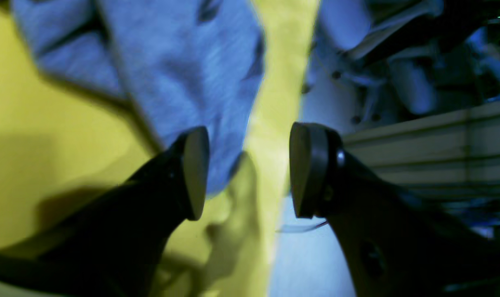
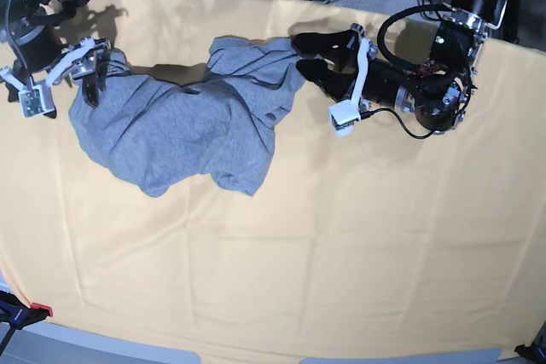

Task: Layout the t-shirt on the table in an organized manner, then fold the t-shirt properly
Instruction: 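Lift the t-shirt with the right gripper and drag it across the table, then grasp the t-shirt's other end with the left gripper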

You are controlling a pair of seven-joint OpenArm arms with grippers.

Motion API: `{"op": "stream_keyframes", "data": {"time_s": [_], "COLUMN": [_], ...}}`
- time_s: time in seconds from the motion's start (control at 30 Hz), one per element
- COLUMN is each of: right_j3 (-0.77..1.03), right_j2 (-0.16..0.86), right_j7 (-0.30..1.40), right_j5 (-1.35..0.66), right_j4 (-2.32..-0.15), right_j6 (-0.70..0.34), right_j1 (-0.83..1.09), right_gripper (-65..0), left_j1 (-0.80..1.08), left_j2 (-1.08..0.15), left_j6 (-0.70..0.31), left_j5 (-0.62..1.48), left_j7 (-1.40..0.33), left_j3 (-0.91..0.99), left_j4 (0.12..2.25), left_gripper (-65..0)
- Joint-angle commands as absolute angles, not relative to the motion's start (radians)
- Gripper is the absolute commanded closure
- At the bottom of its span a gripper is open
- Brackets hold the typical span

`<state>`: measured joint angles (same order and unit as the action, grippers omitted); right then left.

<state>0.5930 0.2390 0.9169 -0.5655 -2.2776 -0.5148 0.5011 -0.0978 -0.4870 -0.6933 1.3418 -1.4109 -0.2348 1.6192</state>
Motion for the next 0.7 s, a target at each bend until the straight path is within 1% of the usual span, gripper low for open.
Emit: {"op": "stream_keyframes", "data": {"time_s": [0.0, 0.13, 0.3, 0.37, 0.4, 0.43, 0.47, 0.53, 0.57, 0.67], "right_j3": [0.597, 0.596, 0.596, 0.596, 0.596, 0.596, 0.596, 0.596, 0.596, 0.596], "right_j2": [0.251, 0.249, 0.249, 0.249, 0.249, 0.249, 0.249, 0.249, 0.249, 0.249], "right_j7": [0.892, 0.892, 0.875, 0.872, 0.873, 0.873, 0.873, 0.873, 0.873, 0.872], "right_j5": [-0.580, -0.580, -0.582, -0.617, -0.655, -0.692, -0.717, -0.733, -0.729, -0.727], "right_j4": [-2.294, -2.264, -2.144, -2.099, -2.074, -2.049, -2.026, -1.987, -1.966, -1.900], "right_j6": [-0.508, -0.507, -0.508, -0.535, -0.561, -0.588, -0.604, -0.616, -0.612, -0.574], "right_j1": [0.516, 0.566, 0.565, 0.565, 0.565, 0.565, 0.565, 0.546, 0.536, 0.490], "right_gripper": [-44.1, -44.1, -44.1, -44.1, -43.8, -42.9, -41.7, -39.5, -38.3, -34.4], "left_j1": [-0.111, -0.105, -0.104, -0.100, -0.097, -0.097, -0.097, -0.097, -0.097, -0.097], "left_j2": [-0.495, -0.479, -0.413, -0.389, -0.377, -0.364, -0.353, -0.343, -0.343, -0.343], "left_j6": [-0.698, -0.698, -0.698, -0.698, -0.698, -0.698, -0.698, -0.698, -0.698, -0.698], "left_j5": [1.335, 1.283, 1.282, 1.280, 1.272, 1.251, 1.219, 1.156, 1.134, 1.099], "left_j7": [-1.396, -1.351, -1.350, -1.350, -1.349, -1.349, -1.342, -1.315, -1.295, -1.271], "left_j3": [-0.229, -0.229, -0.229, -0.229, -0.229, -0.229, -0.229, -0.229, -0.229, -0.229], "left_j4": [1.634, 1.634, 1.633, 1.631, 1.630, 1.630, 1.629, 1.629, 1.629, 1.629], "left_gripper": [-33.2, -33.2, -33.0, -32.4, -31.0, -27.5, -22.0, -6.5, -0.1, 0.0]}}
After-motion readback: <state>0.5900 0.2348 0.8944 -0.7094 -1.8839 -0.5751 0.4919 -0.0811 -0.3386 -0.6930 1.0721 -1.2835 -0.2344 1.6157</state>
